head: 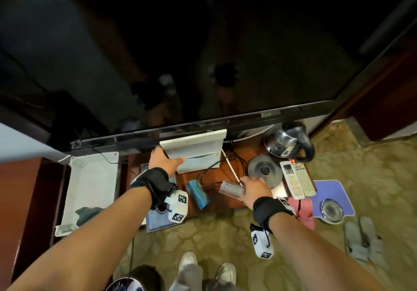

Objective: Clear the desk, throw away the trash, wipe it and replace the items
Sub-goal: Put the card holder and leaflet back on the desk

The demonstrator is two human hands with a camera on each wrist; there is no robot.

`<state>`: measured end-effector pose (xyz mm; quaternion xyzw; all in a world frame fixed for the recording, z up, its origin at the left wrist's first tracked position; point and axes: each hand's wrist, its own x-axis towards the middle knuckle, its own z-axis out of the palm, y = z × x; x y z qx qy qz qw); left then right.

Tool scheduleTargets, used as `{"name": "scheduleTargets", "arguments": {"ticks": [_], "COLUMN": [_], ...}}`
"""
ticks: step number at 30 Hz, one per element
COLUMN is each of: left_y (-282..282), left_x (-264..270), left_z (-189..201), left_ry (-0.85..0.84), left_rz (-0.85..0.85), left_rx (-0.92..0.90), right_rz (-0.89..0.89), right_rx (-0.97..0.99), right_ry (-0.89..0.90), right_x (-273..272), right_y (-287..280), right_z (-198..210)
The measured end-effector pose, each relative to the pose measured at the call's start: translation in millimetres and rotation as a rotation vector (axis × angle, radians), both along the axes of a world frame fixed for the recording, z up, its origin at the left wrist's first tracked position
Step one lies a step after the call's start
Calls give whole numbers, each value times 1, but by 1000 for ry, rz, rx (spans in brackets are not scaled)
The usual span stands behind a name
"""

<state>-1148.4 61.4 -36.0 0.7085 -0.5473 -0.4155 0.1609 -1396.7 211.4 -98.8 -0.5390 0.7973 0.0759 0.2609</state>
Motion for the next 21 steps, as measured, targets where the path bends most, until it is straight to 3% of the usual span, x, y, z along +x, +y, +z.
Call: {"name": "scheduleTargets", "arguments": {"ticks": [6, 11, 21], "left_y": [-10, -3, 17], "left_x": [10, 15, 22], "left_z": [-32, -40, 15], "left_ry": [68, 61, 0], "left_rz": [-25, -202, -340], "left_rx": [-32, -10, -176], "right_rz": [30, 9, -100], "right_rx": [45, -5, -52], "right_ry": [74, 74, -16], "right_x": [6, 11, 8], "right_y": [2, 7, 33], "right_z": [-10, 8, 65]}}
